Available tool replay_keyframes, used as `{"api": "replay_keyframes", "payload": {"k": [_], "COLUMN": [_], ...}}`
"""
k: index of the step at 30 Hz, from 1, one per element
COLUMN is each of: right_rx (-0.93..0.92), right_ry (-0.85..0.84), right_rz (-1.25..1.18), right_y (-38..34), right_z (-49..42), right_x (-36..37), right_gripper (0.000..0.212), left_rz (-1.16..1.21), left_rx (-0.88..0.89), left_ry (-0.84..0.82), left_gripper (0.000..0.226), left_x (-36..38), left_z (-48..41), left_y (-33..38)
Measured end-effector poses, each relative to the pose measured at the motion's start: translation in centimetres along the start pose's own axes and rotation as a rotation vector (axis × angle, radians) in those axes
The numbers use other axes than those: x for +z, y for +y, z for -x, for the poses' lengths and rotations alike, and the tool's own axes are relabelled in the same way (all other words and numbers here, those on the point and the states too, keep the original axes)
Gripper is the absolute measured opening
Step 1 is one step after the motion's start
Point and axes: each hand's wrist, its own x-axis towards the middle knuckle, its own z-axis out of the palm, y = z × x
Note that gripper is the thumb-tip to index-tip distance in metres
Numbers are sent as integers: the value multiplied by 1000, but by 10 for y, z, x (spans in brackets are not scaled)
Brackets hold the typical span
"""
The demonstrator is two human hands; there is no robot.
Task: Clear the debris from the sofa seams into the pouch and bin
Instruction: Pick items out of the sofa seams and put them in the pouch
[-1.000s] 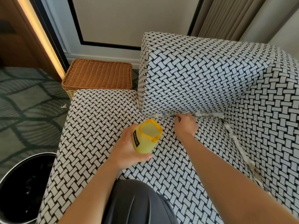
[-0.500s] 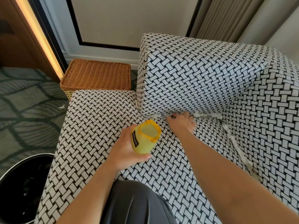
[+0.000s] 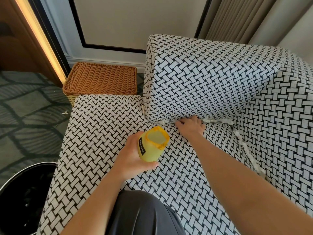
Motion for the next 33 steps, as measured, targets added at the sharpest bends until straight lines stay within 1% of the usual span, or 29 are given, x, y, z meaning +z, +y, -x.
{"api": "replay_keyframes", "payload": {"k": [3, 5, 8, 13, 17, 21, 24, 26, 30, 33], "right_rx": [-23, -41, -59, -23, -32, -62, -44, -45, -115, -149], "right_ry": [-54, -59, -33, 29, 68, 19, -26, -51, -79, -25], "right_rz": [-6, -35, -85, -121, -107, -45, -6, -4, -72, -143], "right_y": [2, 4, 6, 2, 2, 1, -1, -1, 7, 12], "right_z": [-3, -3, -3, -4, -3, -2, -2, -2, -5, -3], "right_x": [-3, -4, -4, -1, 2, 0, -2, -4, -4, 1], "right_gripper": [45, 43, 37, 33, 31, 38, 44, 43, 39, 33], "left_rz": [2, 4, 1, 13, 25, 13, 14, 16, 29, 40], "left_rx": [-1, -9, -9, 9, -8, -1, -4, -8, -22, -18], "left_ry": [0, 3, 4, -2, -4, 0, -1, 5, 3, 5], "left_gripper": [86, 86, 85, 83, 84, 84, 82, 81, 82, 83], "left_x": [0, 1, 0, -1, 0, 0, 0, 0, 0, 1], "left_z": [0, 0, 0, 0, 0, 0, 1, 1, 0, 0], "left_y": [0, 1, 1, 1, 0, 0, 1, 1, 0, -2]}}
